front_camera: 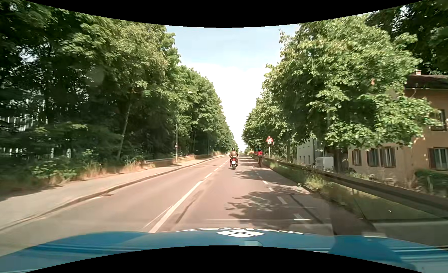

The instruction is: Follow the waypoints while adhering to traffic rules and regulations

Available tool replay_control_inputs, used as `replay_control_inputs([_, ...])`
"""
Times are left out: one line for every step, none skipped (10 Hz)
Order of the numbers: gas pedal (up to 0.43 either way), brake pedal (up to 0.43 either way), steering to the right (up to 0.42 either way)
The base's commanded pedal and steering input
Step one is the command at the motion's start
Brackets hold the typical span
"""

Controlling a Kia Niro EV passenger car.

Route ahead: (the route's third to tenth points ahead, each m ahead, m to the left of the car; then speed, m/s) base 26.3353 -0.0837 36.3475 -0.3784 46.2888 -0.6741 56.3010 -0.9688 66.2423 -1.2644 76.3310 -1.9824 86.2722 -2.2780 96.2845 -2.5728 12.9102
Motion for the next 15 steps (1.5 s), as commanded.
replay_control_inputs([0.110,0.000,-0.002])
replay_control_inputs([0.110,0.000,-0.002])
replay_control_inputs([0.110,0.000,-0.001])
replay_control_inputs([0.110,0.000,-0.002])
replay_control_inputs([0.110,0.000,-0.002])
replay_control_inputs([0.110,0.000,-0.004])
replay_control_inputs([0.110,0.000,-0.005])
replay_control_inputs([0.110,0.000,-0.004])
replay_control_inputs([0.110,0.000,-0.003])
replay_control_inputs([0.110,0.000,-0.002])
replay_control_inputs([0.110,0.000,-0.001])
replay_control_inputs([0.110,0.000,-0.001])
replay_control_inputs([0.110,0.000,0.000])
replay_control_inputs([0.110,0.000,0.001])
replay_control_inputs([0.110,0.000,0.002])
